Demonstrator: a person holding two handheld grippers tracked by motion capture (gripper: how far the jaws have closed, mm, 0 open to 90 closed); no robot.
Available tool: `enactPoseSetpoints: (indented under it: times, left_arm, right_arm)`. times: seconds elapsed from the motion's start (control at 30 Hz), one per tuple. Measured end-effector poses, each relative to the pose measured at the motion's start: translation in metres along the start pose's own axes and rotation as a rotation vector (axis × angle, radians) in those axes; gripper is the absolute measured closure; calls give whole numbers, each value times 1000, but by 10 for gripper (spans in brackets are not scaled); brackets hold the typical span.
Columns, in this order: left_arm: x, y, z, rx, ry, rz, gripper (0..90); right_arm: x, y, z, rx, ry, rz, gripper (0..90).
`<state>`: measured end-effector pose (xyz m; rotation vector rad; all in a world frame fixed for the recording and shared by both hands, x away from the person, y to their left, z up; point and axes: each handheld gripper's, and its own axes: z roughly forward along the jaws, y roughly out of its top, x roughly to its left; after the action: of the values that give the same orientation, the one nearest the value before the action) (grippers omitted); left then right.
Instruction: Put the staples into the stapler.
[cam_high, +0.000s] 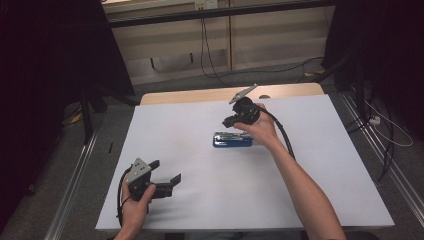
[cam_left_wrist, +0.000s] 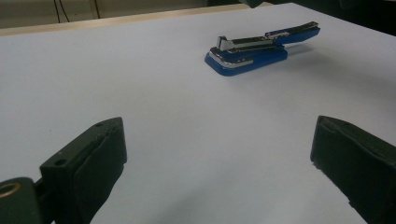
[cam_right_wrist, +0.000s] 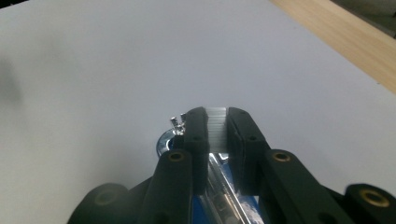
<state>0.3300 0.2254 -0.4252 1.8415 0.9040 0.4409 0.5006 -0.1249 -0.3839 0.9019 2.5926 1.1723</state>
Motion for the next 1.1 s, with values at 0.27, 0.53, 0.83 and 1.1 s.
enactPoseSetpoints:
  times: [0.27,0.53,0.83,1.1]
  left_arm:
    - [0,0,1,0,0,-7,38]
    - [1,0,0,2,1,-3,38]
    - [1,0,-1,-2,2,-6,38]
    - [1,0,-1,-2,0,-6,38]
  right_arm:
    - [0,0,8,11,38,-8,791]
    - [0,2,17,19,65,-39,791]
    - [4,1,22,20,90,-62,791]
    - [5,2,24,-15,107,-99,791]
